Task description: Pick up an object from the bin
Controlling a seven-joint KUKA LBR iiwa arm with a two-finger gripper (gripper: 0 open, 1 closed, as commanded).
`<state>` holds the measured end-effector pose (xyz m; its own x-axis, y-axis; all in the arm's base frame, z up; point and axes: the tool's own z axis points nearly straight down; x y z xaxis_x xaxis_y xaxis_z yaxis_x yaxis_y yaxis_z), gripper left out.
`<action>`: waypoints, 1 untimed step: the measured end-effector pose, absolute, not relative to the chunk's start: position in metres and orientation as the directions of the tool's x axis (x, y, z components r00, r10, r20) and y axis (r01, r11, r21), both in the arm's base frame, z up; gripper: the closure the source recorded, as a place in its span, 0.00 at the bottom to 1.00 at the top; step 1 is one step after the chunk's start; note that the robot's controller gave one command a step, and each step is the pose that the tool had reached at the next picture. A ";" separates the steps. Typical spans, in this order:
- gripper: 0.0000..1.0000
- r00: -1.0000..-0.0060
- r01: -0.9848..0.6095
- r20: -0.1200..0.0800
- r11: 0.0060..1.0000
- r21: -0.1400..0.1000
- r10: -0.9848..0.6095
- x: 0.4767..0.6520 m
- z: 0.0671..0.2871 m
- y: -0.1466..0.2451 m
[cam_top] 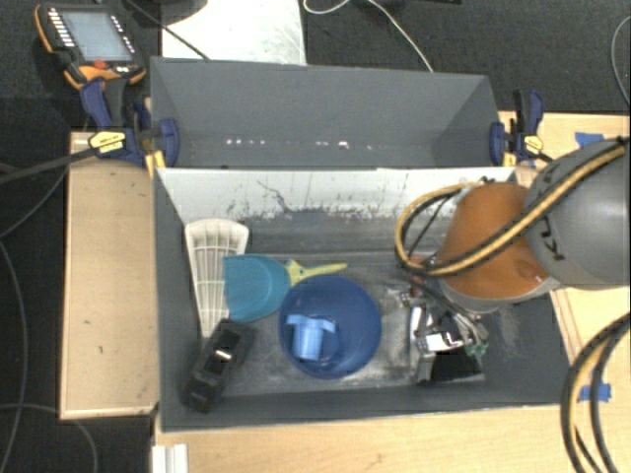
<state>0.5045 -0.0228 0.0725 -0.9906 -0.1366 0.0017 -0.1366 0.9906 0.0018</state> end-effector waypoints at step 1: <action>0.00 -0.997 0.078 -0.002 0.997 0.001 0.078 0.490 0.071 0.007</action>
Offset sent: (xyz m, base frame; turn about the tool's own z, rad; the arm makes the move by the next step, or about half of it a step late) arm -0.0203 0.0192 0.1103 0.0792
